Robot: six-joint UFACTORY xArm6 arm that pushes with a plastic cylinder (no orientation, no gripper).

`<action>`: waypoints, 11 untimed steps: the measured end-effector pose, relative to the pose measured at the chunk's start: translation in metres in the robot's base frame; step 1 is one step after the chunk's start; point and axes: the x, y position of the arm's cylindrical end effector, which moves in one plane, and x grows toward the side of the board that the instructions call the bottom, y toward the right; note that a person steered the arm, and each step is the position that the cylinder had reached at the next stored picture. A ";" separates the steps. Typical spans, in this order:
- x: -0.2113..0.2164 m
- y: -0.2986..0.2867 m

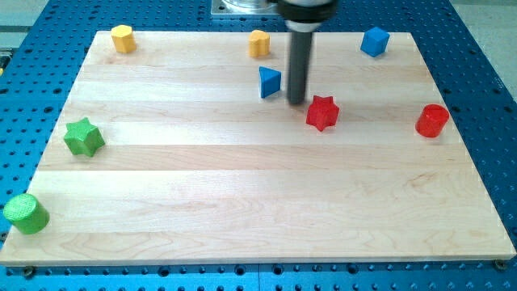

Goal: Push the red circle to the right side of the red star

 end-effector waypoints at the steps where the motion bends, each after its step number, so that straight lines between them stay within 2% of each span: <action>1: 0.010 0.056; 2: 0.034 0.002; 3: 0.024 -0.046; 4: 0.021 0.081; 5: 0.019 0.177; 6: 0.021 0.220; 7: 0.065 0.190; 8: 0.054 0.031; 9: 0.029 0.043; 10: 0.003 -0.028; 11: -0.005 -0.113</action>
